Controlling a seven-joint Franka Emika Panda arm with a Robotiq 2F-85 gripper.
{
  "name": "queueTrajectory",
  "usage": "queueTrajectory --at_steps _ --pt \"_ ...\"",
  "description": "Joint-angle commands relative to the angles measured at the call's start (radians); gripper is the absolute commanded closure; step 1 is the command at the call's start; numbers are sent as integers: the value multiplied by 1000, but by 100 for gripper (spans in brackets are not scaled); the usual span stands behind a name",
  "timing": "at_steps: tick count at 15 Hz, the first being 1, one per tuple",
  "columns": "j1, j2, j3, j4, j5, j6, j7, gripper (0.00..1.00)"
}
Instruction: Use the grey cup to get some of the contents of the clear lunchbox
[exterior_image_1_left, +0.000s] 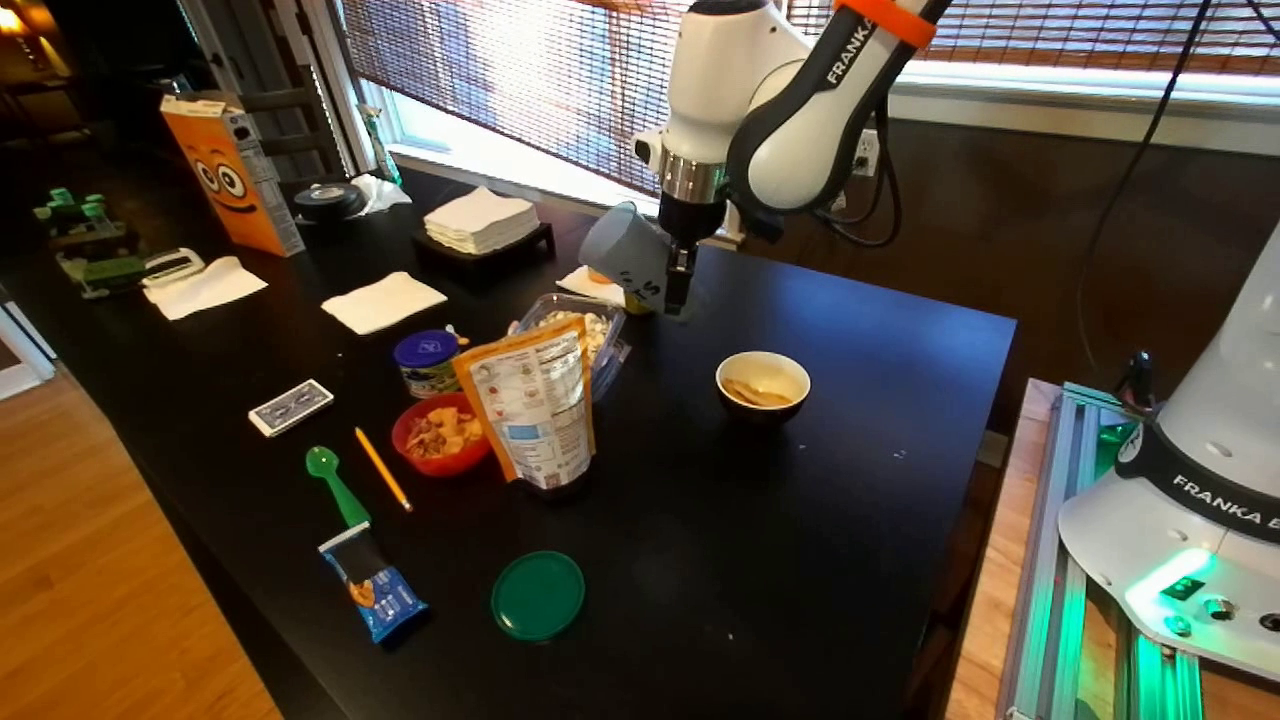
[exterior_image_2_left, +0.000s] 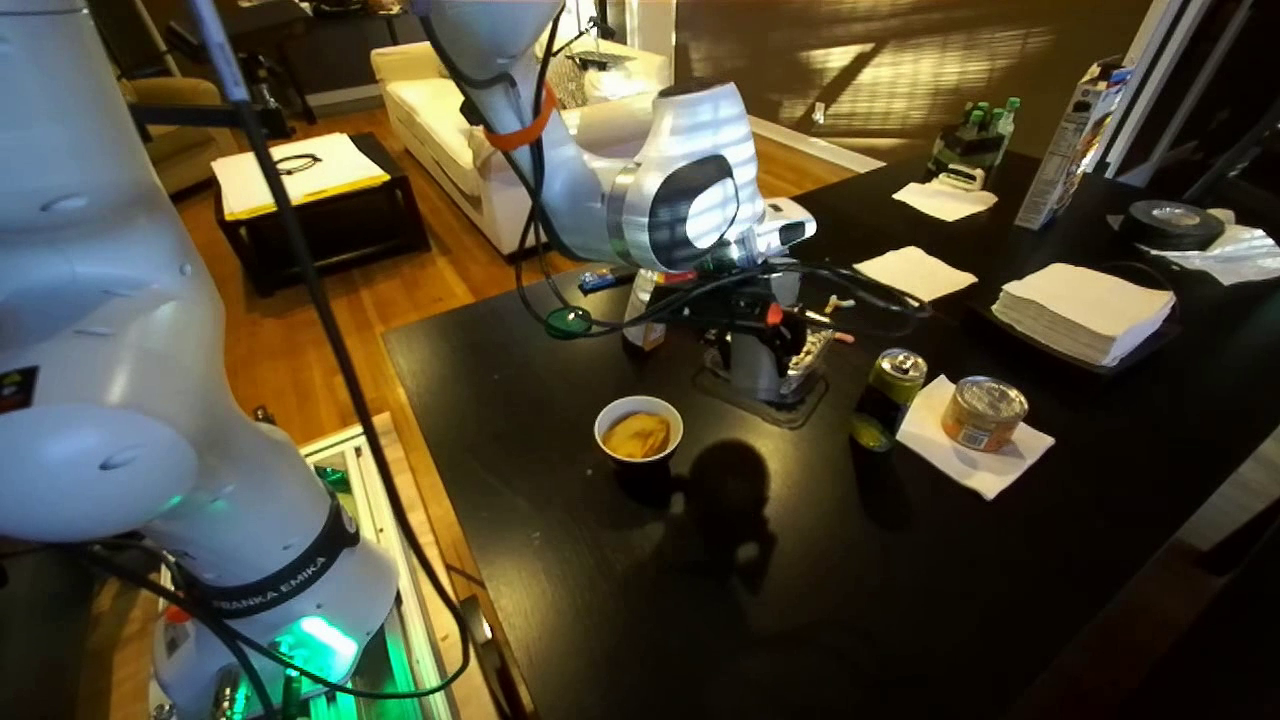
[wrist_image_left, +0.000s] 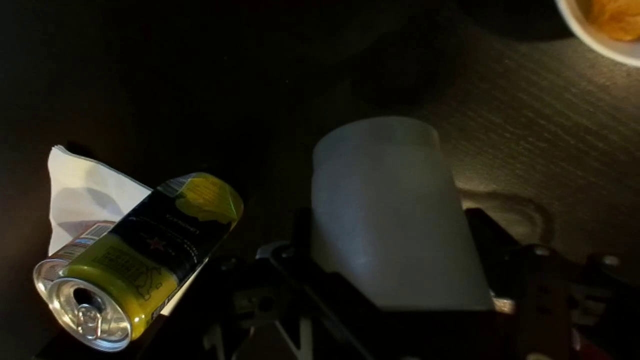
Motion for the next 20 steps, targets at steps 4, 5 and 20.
queueTrajectory --at_steps 4,5,20 --pt "-94 40 70 -72 234 183 -187 50" --pt "-140 46 116 -80 276 186 -222 50" --pt "-901 287 748 -75 343 368 -566 50"
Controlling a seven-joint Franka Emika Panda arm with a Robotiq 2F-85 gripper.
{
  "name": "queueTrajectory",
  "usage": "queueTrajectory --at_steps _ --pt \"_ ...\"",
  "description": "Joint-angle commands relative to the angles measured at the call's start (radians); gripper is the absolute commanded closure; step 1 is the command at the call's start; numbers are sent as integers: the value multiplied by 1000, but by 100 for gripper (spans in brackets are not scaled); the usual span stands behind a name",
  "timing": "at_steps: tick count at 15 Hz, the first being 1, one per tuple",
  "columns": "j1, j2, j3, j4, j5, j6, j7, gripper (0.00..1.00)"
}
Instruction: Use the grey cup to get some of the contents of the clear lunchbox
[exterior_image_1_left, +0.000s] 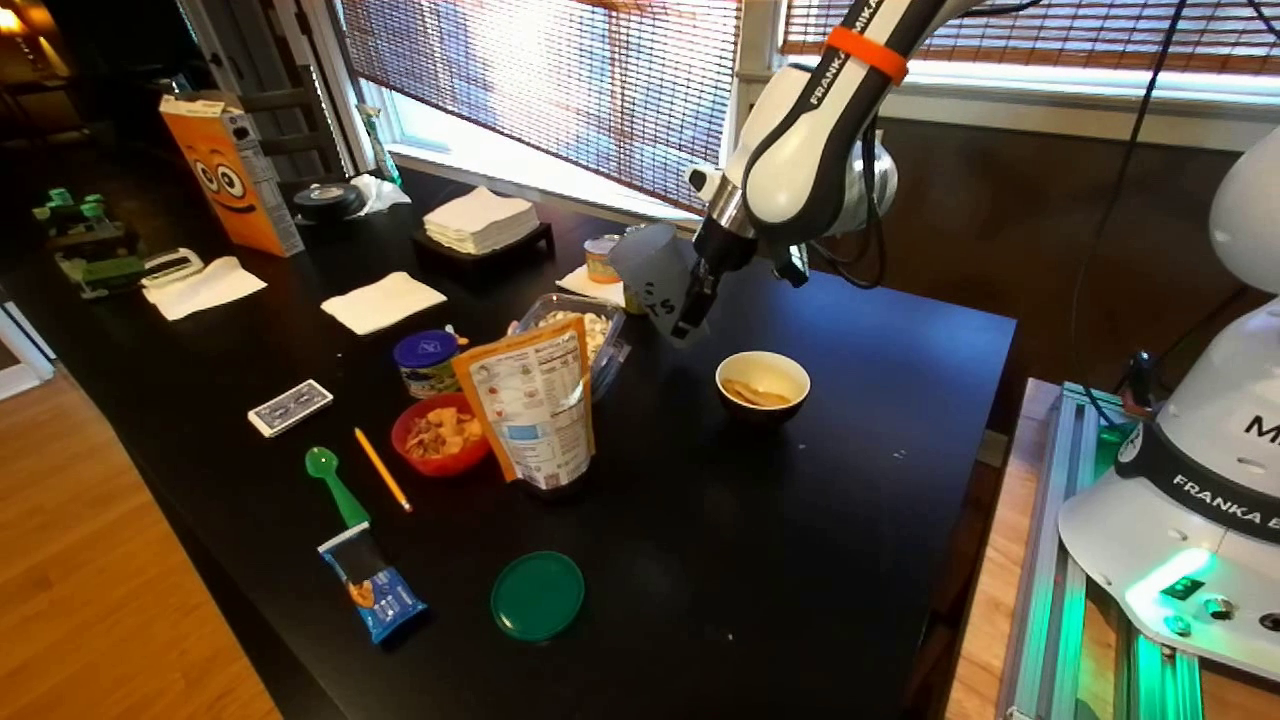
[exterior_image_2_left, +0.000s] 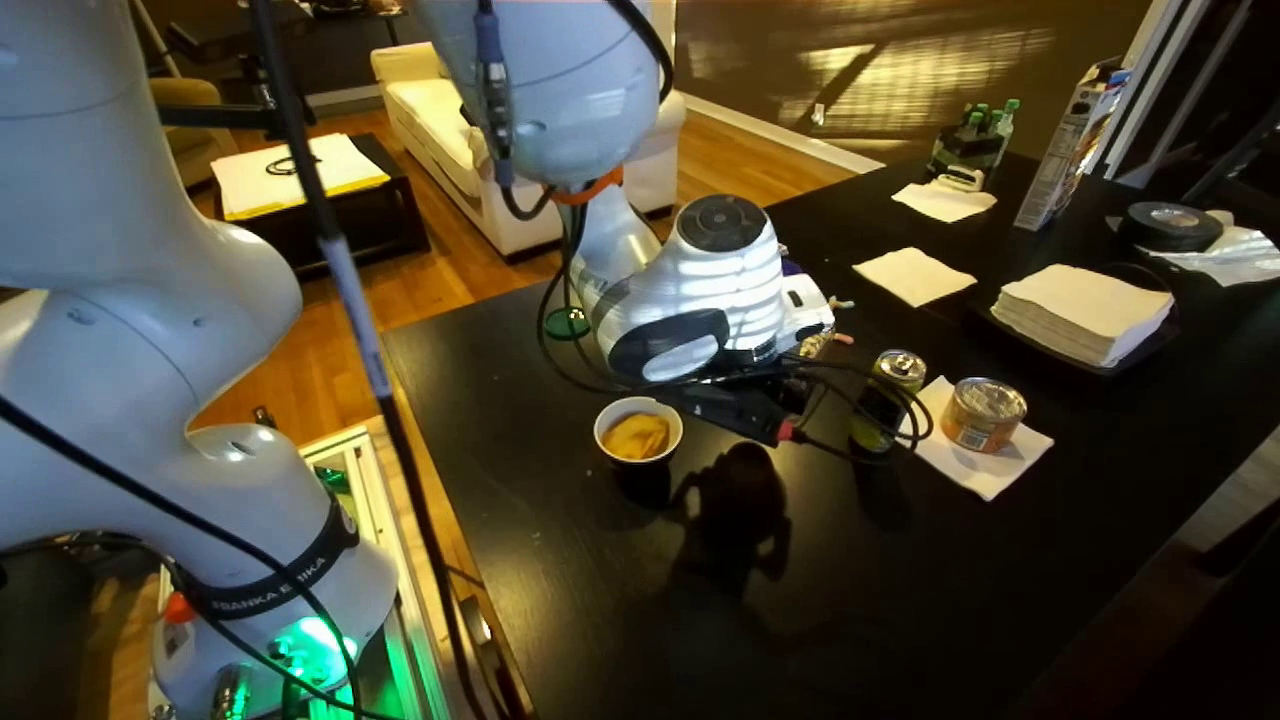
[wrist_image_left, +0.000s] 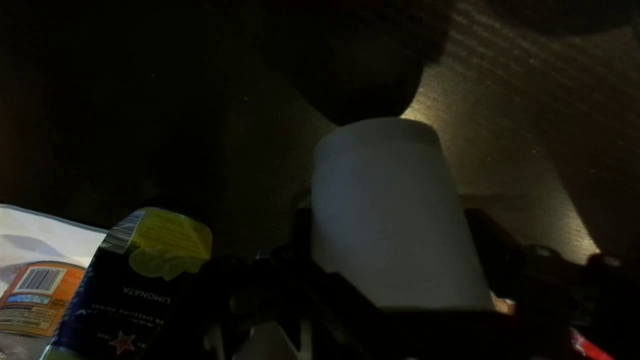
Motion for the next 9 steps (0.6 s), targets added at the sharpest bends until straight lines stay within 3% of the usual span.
queueTrajectory --at_steps 1,9 --pt "-146 70 103 8 -36 20 -68 50" --pt "-311 180 208 2 -80 59 -196 50"
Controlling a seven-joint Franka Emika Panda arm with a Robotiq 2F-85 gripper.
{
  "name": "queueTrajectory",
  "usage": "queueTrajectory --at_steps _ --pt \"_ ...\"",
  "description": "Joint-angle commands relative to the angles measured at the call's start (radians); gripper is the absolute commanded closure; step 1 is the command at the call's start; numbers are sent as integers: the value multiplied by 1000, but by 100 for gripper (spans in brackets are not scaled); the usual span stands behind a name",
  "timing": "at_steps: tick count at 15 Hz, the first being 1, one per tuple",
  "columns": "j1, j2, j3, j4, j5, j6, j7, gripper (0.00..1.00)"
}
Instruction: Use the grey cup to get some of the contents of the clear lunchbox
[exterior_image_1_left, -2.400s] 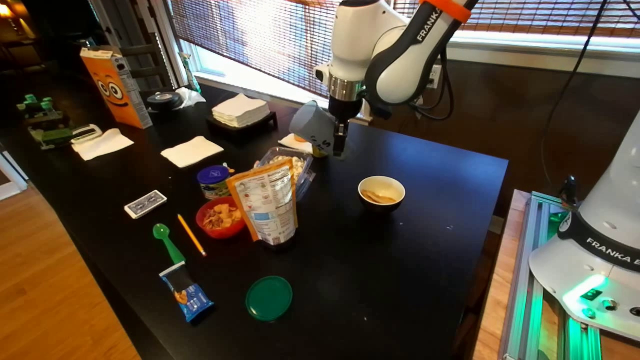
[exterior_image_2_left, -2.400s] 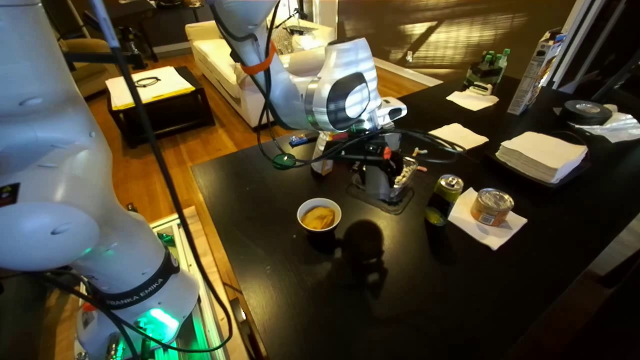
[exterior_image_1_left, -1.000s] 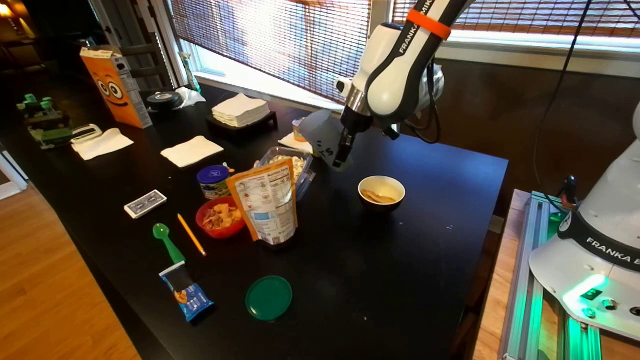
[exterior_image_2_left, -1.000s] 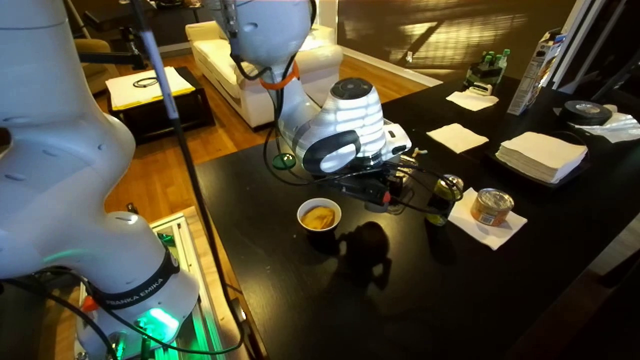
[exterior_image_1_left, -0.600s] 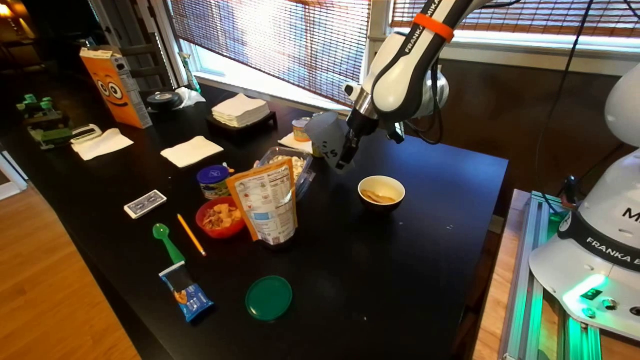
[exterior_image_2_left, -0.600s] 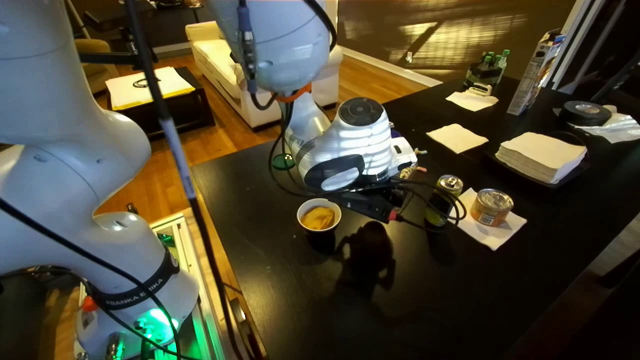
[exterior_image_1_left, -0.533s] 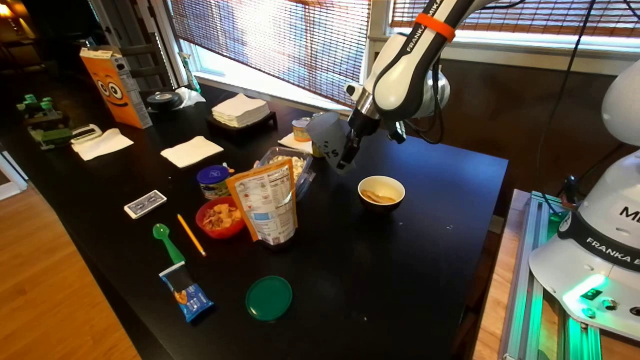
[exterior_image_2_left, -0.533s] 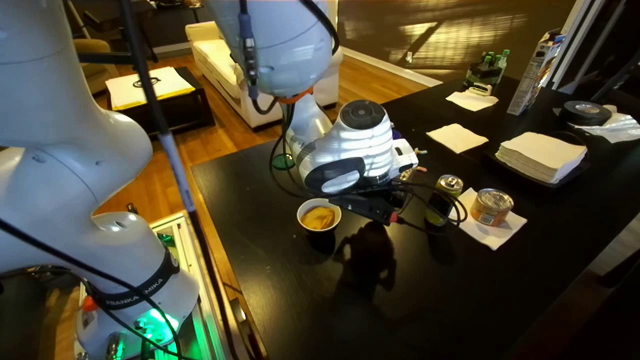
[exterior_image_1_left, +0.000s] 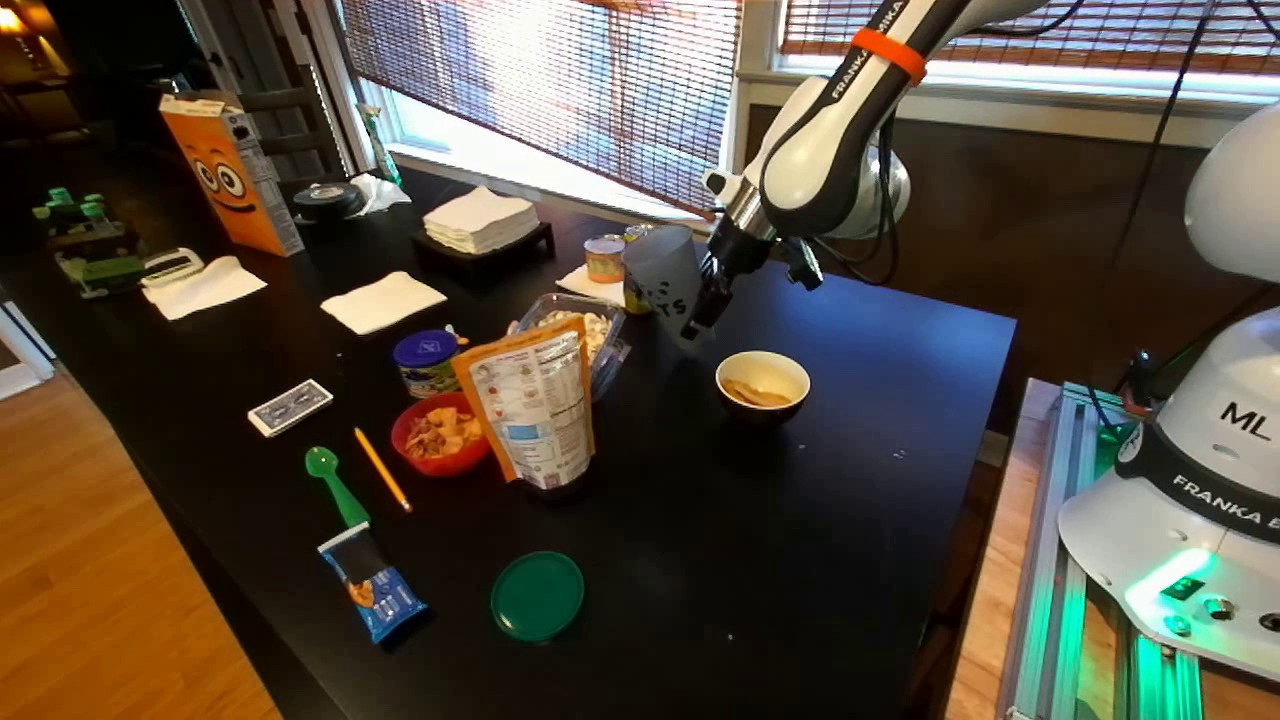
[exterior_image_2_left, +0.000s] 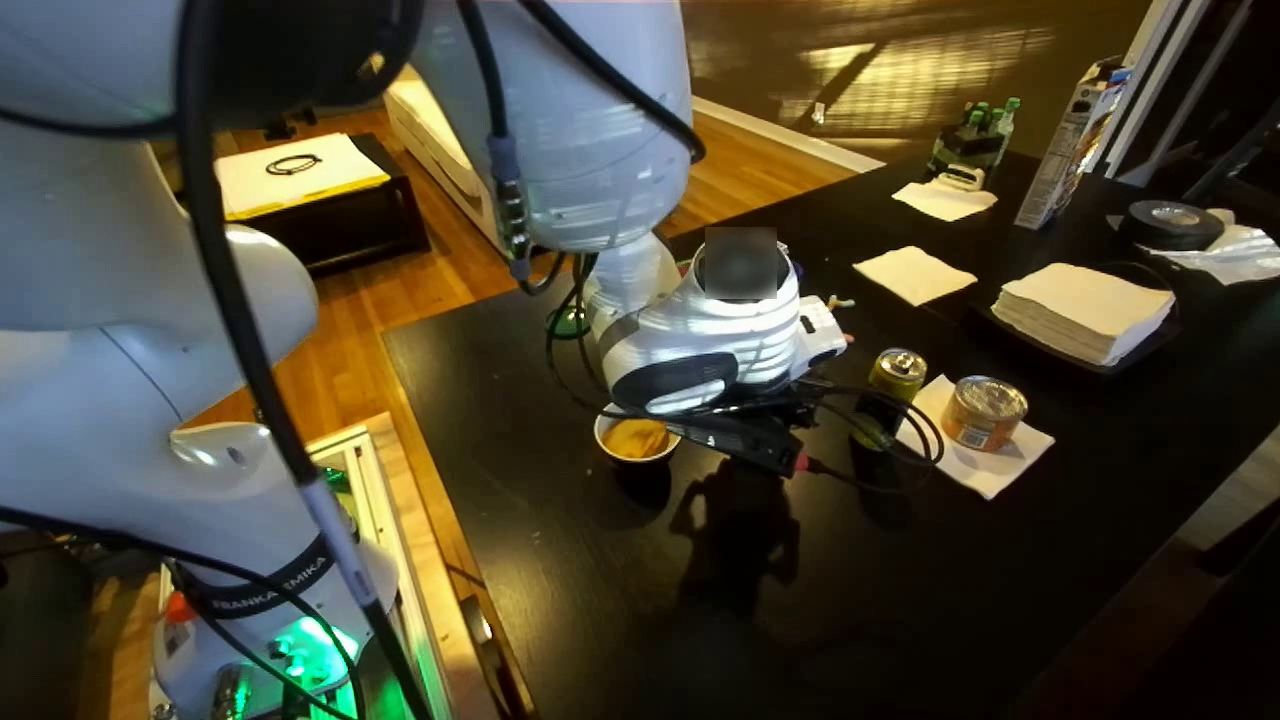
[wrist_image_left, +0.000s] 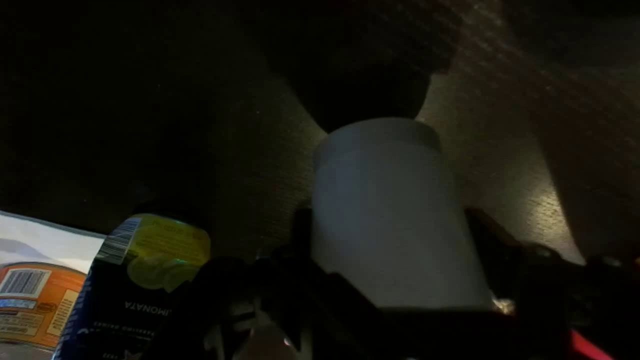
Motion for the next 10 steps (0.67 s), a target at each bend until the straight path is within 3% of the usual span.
queueTrajectory --at_steps 1,10 --pt "-66 79 30 2 -127 67 11 50" --pt "-95 218 -14 26 -393 147 108 50"
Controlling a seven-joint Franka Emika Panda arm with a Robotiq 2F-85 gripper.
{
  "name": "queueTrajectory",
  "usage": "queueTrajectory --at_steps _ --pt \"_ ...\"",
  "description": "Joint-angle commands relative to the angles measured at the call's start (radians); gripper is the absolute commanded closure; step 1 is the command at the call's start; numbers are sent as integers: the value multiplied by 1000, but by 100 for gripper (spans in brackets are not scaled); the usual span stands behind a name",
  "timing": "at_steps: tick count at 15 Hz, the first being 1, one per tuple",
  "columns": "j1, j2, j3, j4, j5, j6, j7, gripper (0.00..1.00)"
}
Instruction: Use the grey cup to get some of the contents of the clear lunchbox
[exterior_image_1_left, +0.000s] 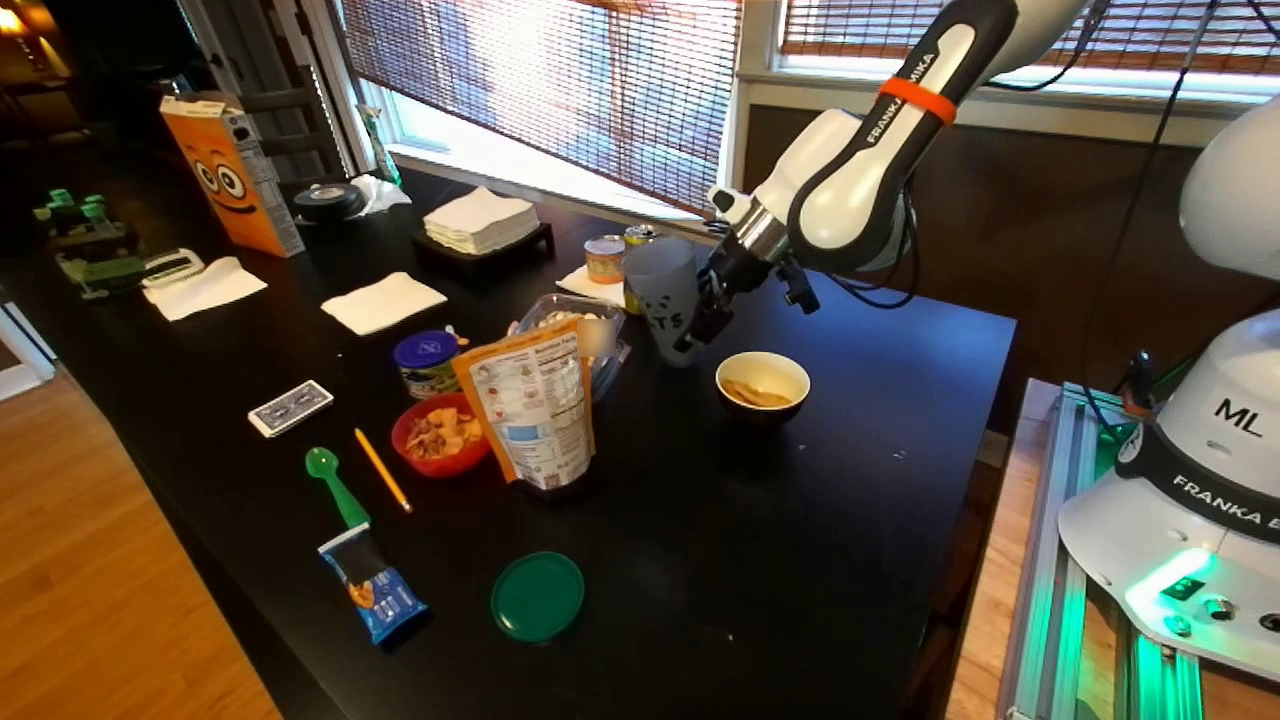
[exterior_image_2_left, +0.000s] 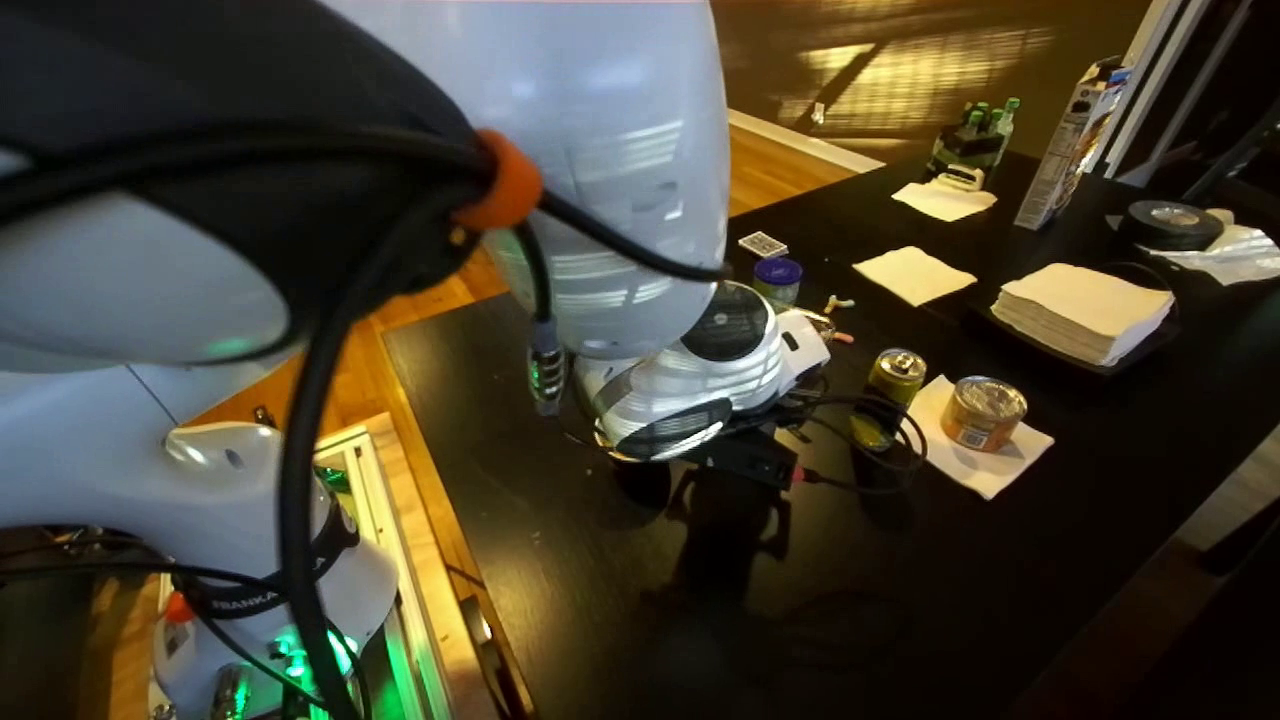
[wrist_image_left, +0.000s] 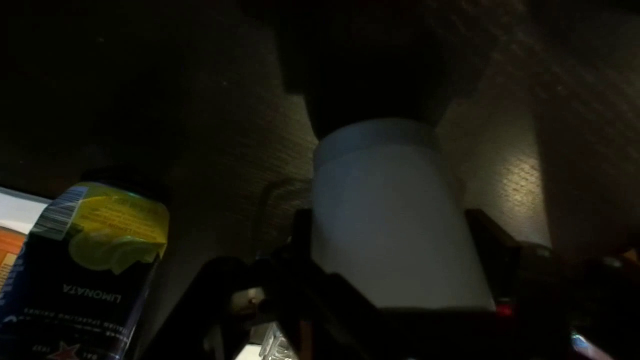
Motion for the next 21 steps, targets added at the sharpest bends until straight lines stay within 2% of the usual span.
queueTrajectory --at_steps 1,4,9,13,14,15,21 --pt "-29 63 3 21 -92 16 67 6" --pt "-19 29 -9 5 -93 51 136 0" --pt "22 -74 -42 -22 -76 92 279 0" --pt "86 -196 -87 -41 -57 57 397 0" --pt "79 -217 -63 -54 11 36 358 0" --pt "96 -249 -69 -60 23 18 372 0" --pt "93 -328 -13 -77 26 -131 396 0"
